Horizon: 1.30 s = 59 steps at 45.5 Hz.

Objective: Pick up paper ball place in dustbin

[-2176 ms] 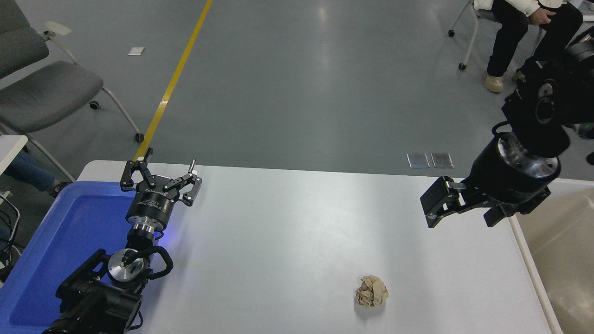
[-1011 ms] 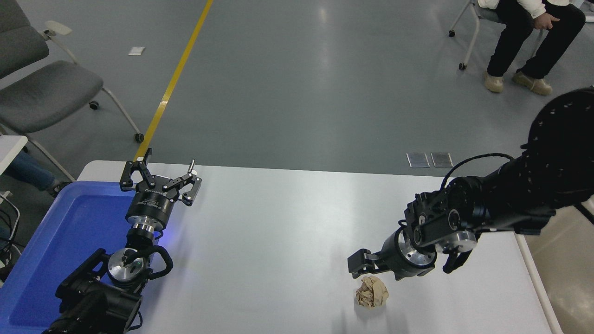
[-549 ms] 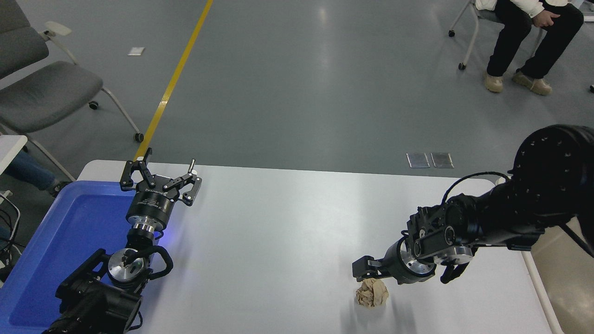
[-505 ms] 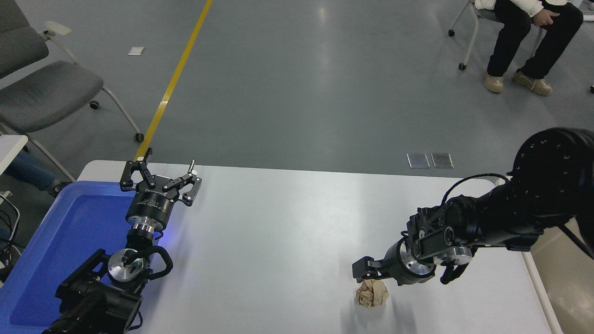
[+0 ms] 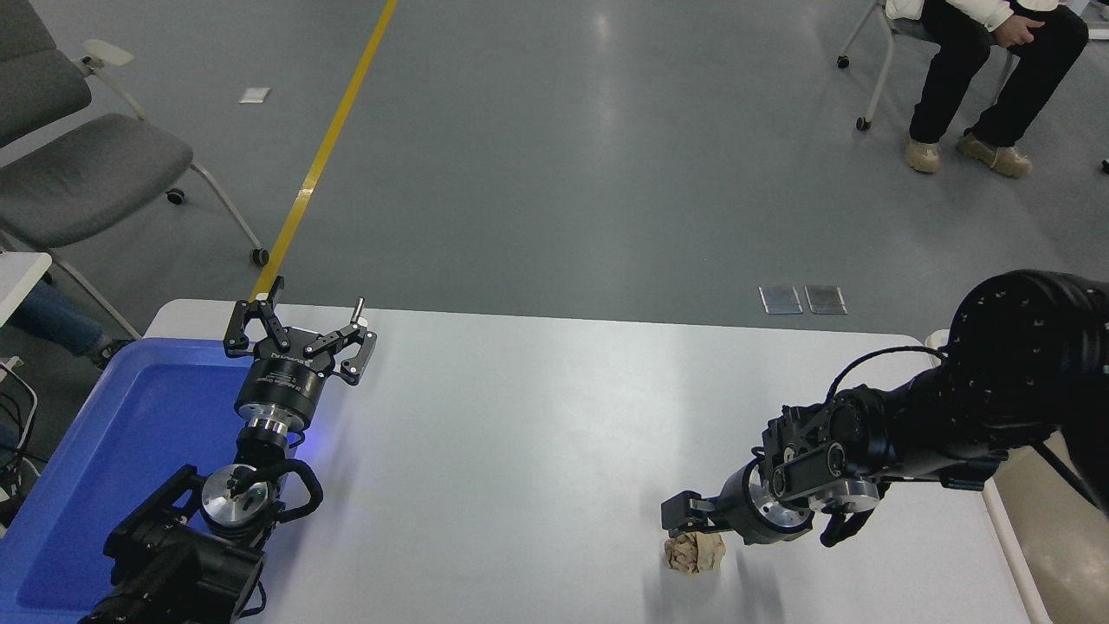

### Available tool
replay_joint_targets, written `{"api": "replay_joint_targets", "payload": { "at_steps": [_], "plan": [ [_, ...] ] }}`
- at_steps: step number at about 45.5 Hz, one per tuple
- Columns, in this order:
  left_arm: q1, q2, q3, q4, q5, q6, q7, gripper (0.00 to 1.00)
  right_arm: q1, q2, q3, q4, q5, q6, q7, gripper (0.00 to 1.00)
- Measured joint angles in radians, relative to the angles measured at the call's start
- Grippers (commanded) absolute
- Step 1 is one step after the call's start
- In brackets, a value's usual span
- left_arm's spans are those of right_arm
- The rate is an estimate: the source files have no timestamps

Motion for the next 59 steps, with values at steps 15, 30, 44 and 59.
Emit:
{"api": "replay_joint_targets", "payload": {
  "at_steps": [15, 30, 44, 59],
  "plan": [
    [0.000, 0.000, 0.000, 0.000, 0.000, 0.000, 0.000, 0.99, -0.021, 0.000, 0.014, 0.001, -0.006, -0.026, 0.011, 0.52],
    [0.000, 0.000, 0.000, 0.000, 0.000, 0.000, 0.000, 0.99, -0.029, 0.000, 0.020, 0.010, -0.049, -0.062, 0.043, 0.00],
    [0.000, 0.001, 0.000, 0.000, 0.000, 0.000, 0.000, 0.99, 0.119, 0.000, 0.013, 0.159, -0.071, -0.054, 0.068, 0.00],
    [0.000, 0.001, 0.000, 0.000, 0.000, 0.000, 0.000, 0.99, 0.561, -0.167, -0.025, 0.350, -0.140, 0.220, 0.084, 0.00]
  ]
}}
